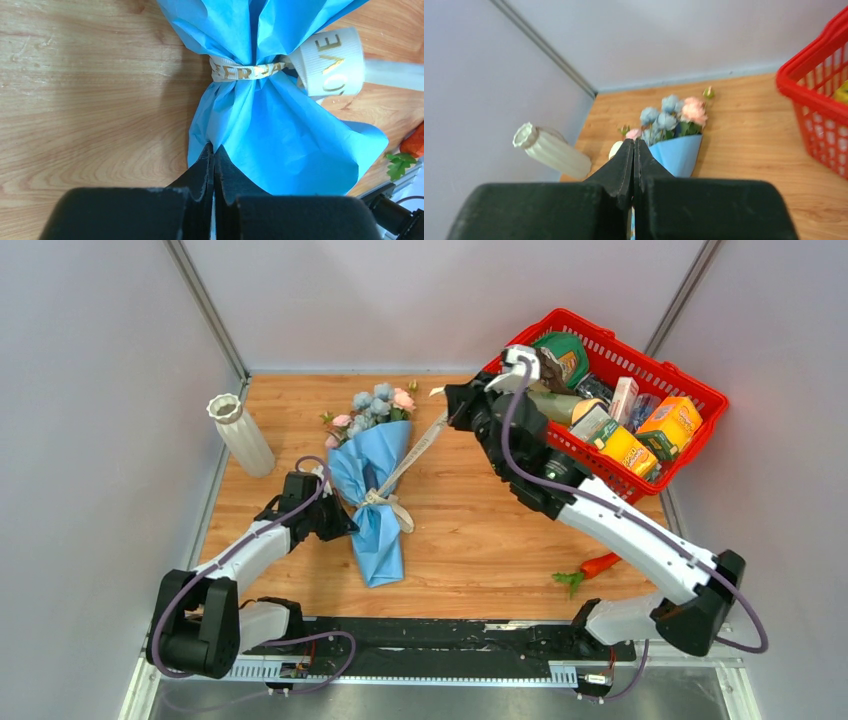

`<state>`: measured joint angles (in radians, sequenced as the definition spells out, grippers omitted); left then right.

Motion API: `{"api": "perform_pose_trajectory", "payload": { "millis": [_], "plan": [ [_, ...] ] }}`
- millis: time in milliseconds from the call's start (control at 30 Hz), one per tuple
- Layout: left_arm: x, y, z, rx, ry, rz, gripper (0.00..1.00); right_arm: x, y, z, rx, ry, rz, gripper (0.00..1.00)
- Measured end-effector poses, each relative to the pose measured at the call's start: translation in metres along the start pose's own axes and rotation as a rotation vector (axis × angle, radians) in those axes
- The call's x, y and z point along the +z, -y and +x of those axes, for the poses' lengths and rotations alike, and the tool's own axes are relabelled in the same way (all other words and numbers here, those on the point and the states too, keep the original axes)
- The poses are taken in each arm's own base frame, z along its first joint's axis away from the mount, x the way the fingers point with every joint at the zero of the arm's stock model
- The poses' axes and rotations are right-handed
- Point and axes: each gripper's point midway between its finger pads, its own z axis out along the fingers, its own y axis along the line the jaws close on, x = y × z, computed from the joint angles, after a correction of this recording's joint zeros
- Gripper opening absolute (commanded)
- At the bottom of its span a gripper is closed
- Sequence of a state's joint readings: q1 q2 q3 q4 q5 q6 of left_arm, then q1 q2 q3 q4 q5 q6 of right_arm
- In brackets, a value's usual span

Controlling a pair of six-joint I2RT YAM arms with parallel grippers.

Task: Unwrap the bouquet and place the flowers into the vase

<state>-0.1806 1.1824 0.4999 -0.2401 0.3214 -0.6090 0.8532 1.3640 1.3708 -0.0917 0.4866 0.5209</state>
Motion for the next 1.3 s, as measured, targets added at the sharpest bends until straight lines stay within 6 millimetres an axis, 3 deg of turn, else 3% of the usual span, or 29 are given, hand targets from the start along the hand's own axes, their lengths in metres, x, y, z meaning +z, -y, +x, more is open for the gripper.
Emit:
{"api": "perform_pose_trajectory", "payload": {
  "millis": [200, 533, 700, 767, 833, 933, 1033, 1100, 1167, 1300],
  "plan": [
    [0.0, -0.001, 0.002, -0.005, 0.003, 0.002, 0.0, -0.034, 0.012, -0.062, -0.019, 0.15, 0.052, 0.0],
    [0.002, -0.001, 0.003, -0.016, -0.009, 0.001, 0.0, -0.047, 0.033, -0.085, -0.148, 0.183, 0.165, 0.0],
    [0.001, 0.001, 0.001, -0.016, -0.003, 0.005, 0.0, -0.065, 0.04, -0.108, -0.164, 0.23, 0.194, 0.0],
    [0.001, 0.003, 0.0, -0.015, -0.001, 0.014, 0.0, -0.074, 0.042, -0.109, -0.15, 0.231, 0.174, 0.0],
    [0.001, 0.005, 0.0, -0.014, -0.002, 0.023, 0.0, -0.083, 0.045, -0.095, -0.134, 0.206, 0.128, 0.03],
    [0.0, 0.007, 0.002, -0.014, -0.01, 0.037, 0.0, -0.086, 0.052, -0.051, -0.127, 0.108, 0.063, 0.19],
    [-0.002, 0.009, 0.0, -0.01, -0.003, 0.043, 0.0, -0.08, 0.06, 0.011, -0.127, -0.042, 0.013, 0.3],
    [-0.005, 0.011, -0.002, -0.004, 0.011, 0.052, 0.0, -0.077, 0.066, 0.052, -0.129, -0.151, -0.004, 0.43],
    [-0.008, 0.013, -0.004, 0.002, 0.028, 0.061, 0.0, -0.079, 0.069, 0.082, -0.126, -0.238, -0.013, 0.5],
    [-0.012, 0.012, 0.0, 0.008, 0.042, 0.068, 0.0, -0.084, 0.057, 0.116, -0.117, -0.338, -0.057, 0.53]
  ]
}}
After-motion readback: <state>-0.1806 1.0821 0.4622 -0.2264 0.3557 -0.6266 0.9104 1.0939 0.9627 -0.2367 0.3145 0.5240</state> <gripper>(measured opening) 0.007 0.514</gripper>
